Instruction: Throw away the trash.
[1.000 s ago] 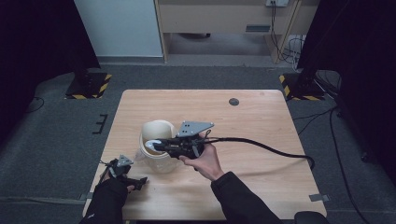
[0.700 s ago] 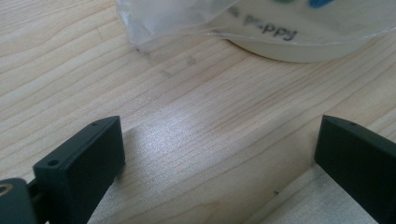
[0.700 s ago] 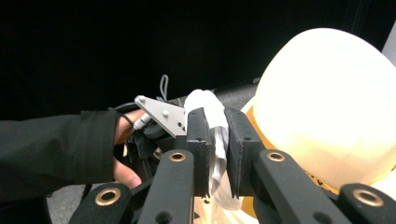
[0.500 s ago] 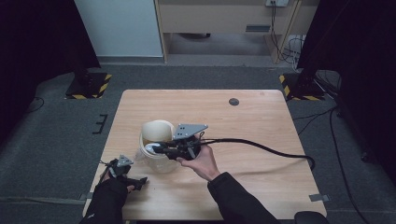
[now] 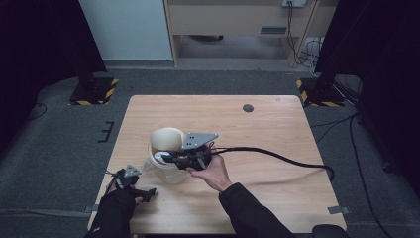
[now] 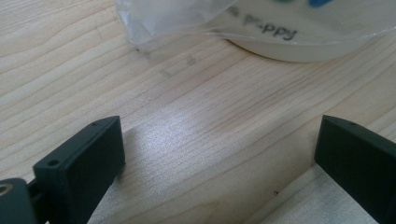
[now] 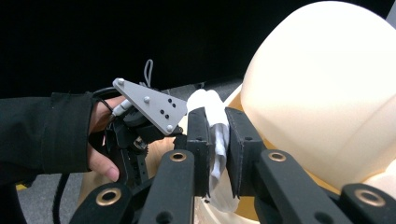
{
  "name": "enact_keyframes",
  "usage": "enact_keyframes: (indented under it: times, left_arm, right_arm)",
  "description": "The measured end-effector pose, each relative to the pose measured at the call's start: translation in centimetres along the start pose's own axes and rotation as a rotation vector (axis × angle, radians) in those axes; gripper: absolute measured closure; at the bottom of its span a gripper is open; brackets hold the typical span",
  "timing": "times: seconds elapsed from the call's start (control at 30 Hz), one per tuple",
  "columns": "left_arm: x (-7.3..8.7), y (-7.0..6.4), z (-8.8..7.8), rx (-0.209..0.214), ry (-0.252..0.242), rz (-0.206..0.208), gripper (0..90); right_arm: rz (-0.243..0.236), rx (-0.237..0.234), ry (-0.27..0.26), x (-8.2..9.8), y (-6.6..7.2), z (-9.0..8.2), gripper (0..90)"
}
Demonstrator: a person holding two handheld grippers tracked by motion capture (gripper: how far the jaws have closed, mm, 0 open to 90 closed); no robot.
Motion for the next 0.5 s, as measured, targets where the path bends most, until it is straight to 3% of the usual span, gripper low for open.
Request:
enact_keyframes:
  times: [0.33,0.5]
  left_arm:
    - [0.00,-0.01,0.00,0.000,0.001,0.001,1.0]
    - [0.00,0.00,0.00,0.000,0.000,0.000,1.0]
  right_arm:
    - [-0.030,0.020,-0.022,-0.35,-0.29,-0.13,81.3]
    - [-0.052,0.027,0.019,0.58,-0.33,0.33,80.7]
Point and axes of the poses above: each handheld gripper's, and its own axes: z roughly forward along the jaws, x roughly out of its underside, y roughly to its left, the point moved 8 cm from there along z, roughly forward along the jaws, and after that the axes turned 6 degrees about -z, right-handed, at the moved point
